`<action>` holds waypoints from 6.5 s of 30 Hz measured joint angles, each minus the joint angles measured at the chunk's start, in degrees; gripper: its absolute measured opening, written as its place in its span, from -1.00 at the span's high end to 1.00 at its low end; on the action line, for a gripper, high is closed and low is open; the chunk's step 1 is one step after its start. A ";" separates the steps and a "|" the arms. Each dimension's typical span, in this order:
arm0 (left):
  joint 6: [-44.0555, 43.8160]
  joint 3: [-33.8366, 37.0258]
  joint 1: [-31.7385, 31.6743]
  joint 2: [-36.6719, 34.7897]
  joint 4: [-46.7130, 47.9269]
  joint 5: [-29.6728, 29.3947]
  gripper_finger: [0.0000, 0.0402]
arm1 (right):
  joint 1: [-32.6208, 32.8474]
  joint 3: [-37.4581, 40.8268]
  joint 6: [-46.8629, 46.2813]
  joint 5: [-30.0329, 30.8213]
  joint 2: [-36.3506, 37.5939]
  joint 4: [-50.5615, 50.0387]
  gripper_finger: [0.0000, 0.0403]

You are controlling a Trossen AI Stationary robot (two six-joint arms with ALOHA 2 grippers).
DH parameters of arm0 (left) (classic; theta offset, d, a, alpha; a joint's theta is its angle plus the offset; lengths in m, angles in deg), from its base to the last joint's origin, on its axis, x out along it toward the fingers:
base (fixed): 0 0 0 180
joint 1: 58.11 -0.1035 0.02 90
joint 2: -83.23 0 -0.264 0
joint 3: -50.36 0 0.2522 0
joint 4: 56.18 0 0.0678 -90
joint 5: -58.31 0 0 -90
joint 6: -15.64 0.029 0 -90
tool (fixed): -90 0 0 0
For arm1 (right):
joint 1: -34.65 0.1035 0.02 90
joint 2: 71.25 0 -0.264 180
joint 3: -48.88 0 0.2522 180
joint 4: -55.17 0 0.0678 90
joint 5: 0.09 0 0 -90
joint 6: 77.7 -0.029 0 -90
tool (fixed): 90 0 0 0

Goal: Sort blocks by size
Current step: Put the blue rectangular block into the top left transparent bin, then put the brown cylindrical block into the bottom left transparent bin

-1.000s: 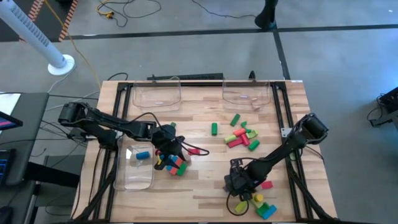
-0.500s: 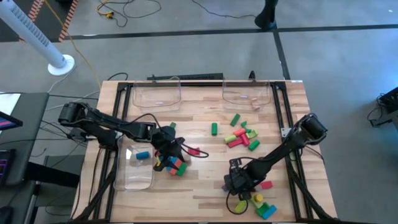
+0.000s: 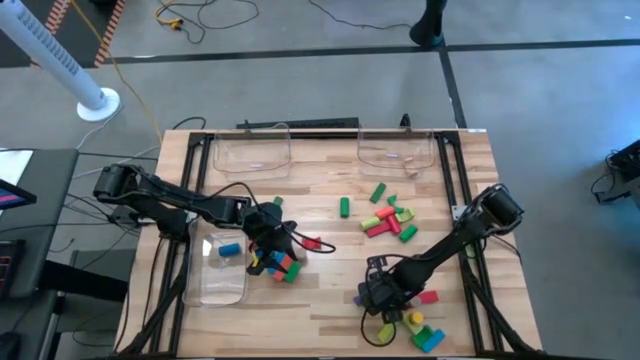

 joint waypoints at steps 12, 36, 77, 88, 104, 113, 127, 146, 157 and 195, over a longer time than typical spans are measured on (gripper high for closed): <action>1.16 -0.04 0.21 0.00 -4.50 -0.03 0.00 | -1.32 -7.12 -1.28 3.04 -0.13 -3.04 0.30; 46.21 -2.47 17.00 0.00 -17.28 -35.15 0.09 | -8.17 -25.97 11.53 6.13 1.58 -5.84 0.31; 55.81 -2.43 21.79 0.00 -22.71 -43.02 0.70 | -11.68 -26.22 10.73 4.10 3.43 -4.36 0.29; 54.02 -2.43 21.81 0.00 -21.70 -47.12 0.71 | -11.99 -26.20 9.03 5.02 3.41 -7.00 0.01; 40.30 -2.40 11.88 -9.84 -3.52 -60.08 0.71 | -10.79 -26.19 -0.15 10.93 3.38 -20.84 -0.20; 27.24 -2.40 -7.89 -20.29 12.80 -60.53 0.71 | -7.15 -26.18 -3.26 13.30 3.38 -24.36 -0.10; 17.02 -2.40 -42.59 -15.40 27.23 -42.18 0.71 | -3.32 -26.18 -6.93 16.81 3.38 -25.80 -0.06; 13.50 -2.40 -47.23 -8.96 25.50 -37.41 0.23 | -2.52 -26.18 -7.88 19.33 3.38 -25.74 -0.06; 12.29 -2.40 -46.92 -14.94 23.10 -35.82 0.10 | -2.19 -26.18 -7.87 19.89 3.38 -25.76 -0.06; 6.04 -2.40 -8.18 -29.11 30.20 -18.24 0.10 | -2.19 -26.18 -7.87 30.53 3.38 -33.13 -0.06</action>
